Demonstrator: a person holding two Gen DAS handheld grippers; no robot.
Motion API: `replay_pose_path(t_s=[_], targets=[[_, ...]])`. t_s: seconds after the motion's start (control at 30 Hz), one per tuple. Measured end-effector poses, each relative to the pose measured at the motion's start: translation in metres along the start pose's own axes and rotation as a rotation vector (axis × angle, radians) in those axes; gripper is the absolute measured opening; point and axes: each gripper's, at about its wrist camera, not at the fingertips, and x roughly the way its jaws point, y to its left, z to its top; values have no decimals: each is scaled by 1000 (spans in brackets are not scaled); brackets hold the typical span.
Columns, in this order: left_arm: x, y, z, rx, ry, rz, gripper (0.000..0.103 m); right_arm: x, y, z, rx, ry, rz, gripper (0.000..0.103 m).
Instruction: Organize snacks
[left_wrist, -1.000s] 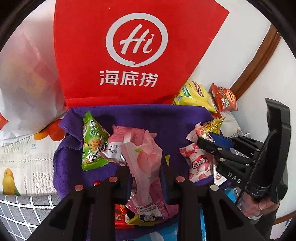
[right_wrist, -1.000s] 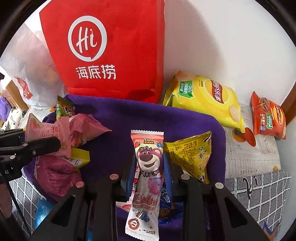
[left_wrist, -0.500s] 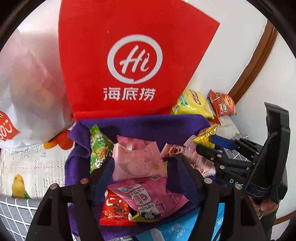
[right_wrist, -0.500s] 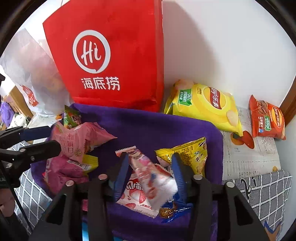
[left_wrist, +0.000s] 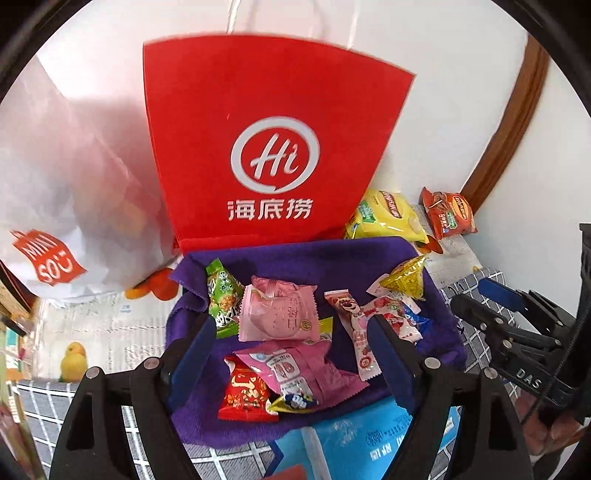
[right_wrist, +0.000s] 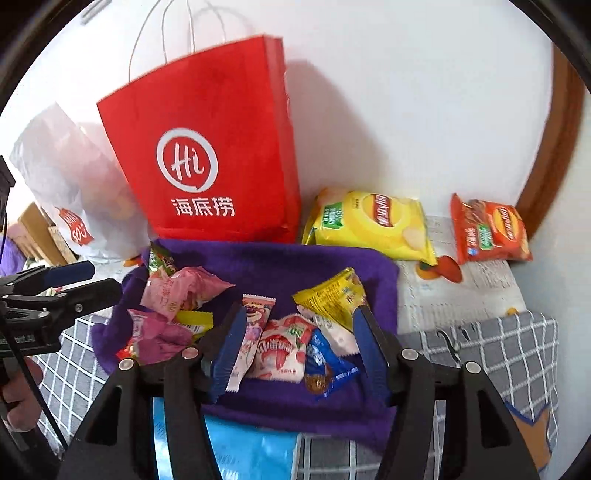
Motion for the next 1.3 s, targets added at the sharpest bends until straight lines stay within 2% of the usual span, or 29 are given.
replay_pose_path(t_s=[0.07,0.17,0.27,0.37,0.47,0.63,0.8,0.93,1.0,1.13,1.3], targets=[[-10,-3,-4,2,-11,6,90,-13,2,-4,2,-2,0,61],[-27,-9,-14,14,-14,4,91,-34,6,-11,-5,-22,-16,65],[-45,-11,-28,6,-19,13,91,-56,8,-19,14,-42,-34,66],[-62,-16,-46,4,-24,13,91,-78,6,-30,49,-58,-28,67],[-81,-22,-66,-1,-50,38,93,-95,8,-42,56,-65,-36,72],[-108,-37,-102,7,-85,69,96,-123,12,-69,54,-74,-63,72],[-134,-54,-134,13,-136,79,98,-154,14,-100,32,-112,-102,88],[-154,-66,-160,24,-177,118,99,-177,13,-124,28,-144,-125,94],[-161,-70,-171,22,-186,118,99,-187,11,-135,48,-158,-122,101],[-177,-78,-193,16,-200,107,99,-206,9,-155,72,-181,-111,102],[-198,-83,-211,24,-236,130,100,-227,8,-172,62,-193,-145,103]])
